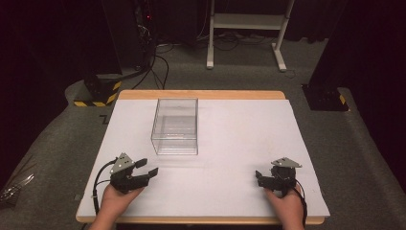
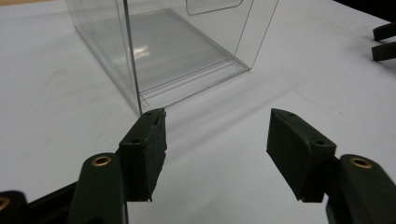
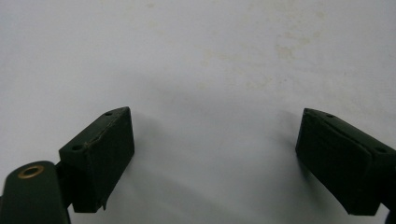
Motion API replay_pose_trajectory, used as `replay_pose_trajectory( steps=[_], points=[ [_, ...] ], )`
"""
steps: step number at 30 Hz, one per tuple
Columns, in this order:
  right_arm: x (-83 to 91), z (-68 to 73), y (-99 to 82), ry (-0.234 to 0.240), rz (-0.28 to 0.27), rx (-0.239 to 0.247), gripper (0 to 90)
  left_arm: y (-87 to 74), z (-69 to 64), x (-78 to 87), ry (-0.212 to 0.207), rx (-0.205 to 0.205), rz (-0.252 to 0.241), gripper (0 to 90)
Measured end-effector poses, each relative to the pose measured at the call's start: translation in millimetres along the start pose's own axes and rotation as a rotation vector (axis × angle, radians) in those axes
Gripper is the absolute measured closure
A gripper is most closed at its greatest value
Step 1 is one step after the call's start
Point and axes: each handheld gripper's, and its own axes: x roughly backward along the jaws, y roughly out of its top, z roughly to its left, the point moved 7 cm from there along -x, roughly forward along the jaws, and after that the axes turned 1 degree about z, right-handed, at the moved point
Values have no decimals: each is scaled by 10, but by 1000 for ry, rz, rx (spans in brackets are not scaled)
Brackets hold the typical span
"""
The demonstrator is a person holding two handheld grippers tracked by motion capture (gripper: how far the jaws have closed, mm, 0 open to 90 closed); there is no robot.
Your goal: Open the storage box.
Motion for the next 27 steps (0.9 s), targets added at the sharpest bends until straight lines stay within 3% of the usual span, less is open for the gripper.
replay_pose_trajectory(
  steps=[8,18,27],
  points=[
    [1,1,0,-1,0,1,117,87,-72,-47,-28,13,-29,390],
    [1,3,-1,-2,1,-1,117,176,-85,-127,-34,-11,-22,390],
    [0,1,0,-2,0,1,117,223,-56,-222,-46,24,-31,389]
  ],
)
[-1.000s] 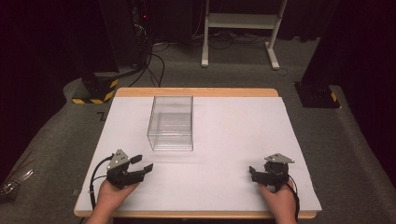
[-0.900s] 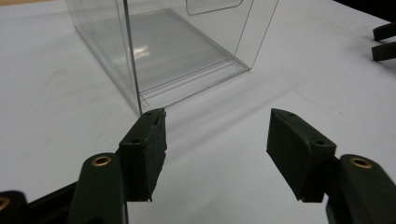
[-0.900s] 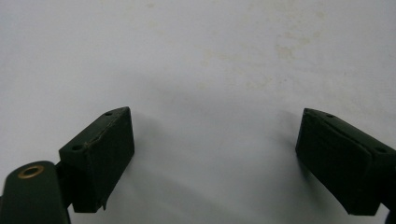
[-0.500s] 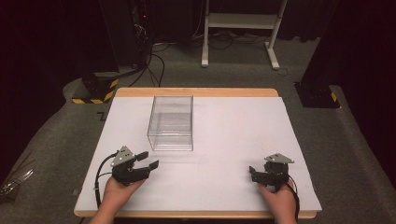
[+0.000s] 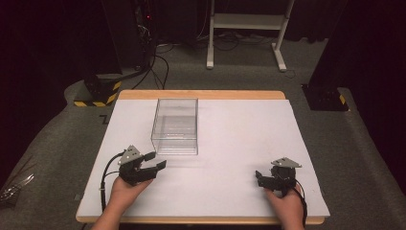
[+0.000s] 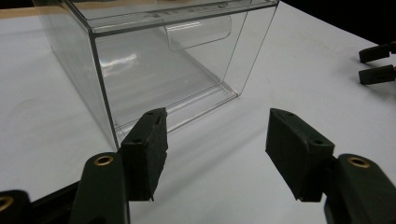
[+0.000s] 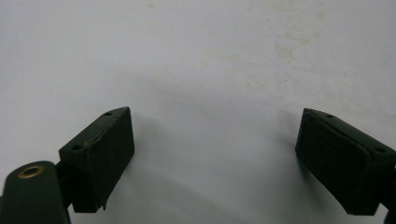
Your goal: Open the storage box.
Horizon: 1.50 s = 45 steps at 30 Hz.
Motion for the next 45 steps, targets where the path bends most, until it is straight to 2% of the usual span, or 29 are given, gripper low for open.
replay_pose_trajectory(
  steps=[19,25,29,34,39,42,45],
  points=[
    [1,2,0,-1,0,-2,117,151,32,-191,-7,-3,-27,397],
    [0,2,0,-1,1,-2,117,186,106,-277,20,8,-24,407],
    [1,3,-1,-1,1,-3,117,231,123,-307,15,5,-28,407],
    [1,4,-1,-4,0,0,118,276,161,-397,0,28,-50,404],
    [1,4,-1,-3,0,0,118,287,176,-460,-6,18,-54,404],
    [1,4,-1,-3,0,1,118,313,179,-470,-11,17,-75,404],
    [2,4,-1,-4,0,0,119,319,181,-487,-30,22,-87,385]
  ],
)
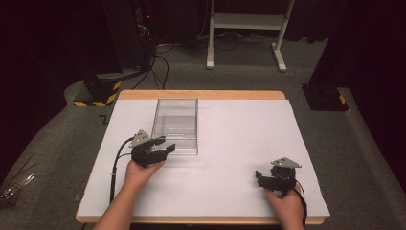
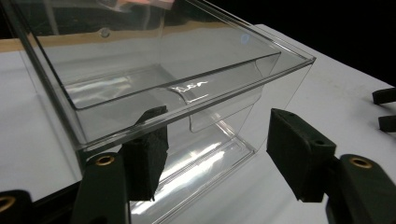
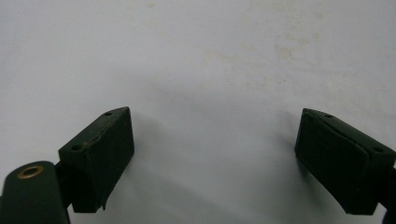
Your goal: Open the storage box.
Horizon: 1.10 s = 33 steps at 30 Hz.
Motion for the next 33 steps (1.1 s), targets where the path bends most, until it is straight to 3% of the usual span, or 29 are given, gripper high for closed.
replay_pose_trajectory(
  steps=[6,28,33],
  points=[
    [0,1,0,1,0,1,119,-10,-14,-27,-8,-13,-12,398],
    [3,5,0,0,-4,6,127,-21,58,-54,-31,-31,-56,690],
    [4,4,0,0,-3,9,129,-30,77,-31,-55,-26,-54,740]
  ],
)
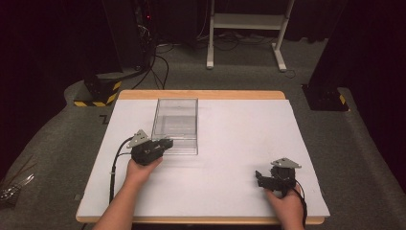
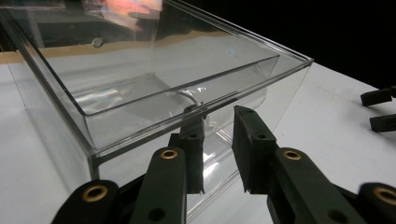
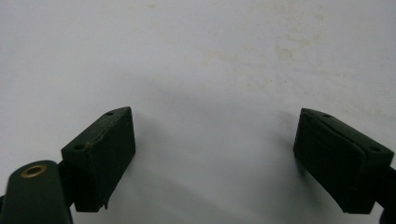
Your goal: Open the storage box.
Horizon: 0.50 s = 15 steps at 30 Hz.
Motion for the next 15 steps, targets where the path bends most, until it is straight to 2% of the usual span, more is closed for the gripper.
replay_pose_trajectory(
  steps=[15],
  points=[
    [2,4,0,2,-3,1,136,-50,-12,96,-25,-10,-17,797]
  ],
)
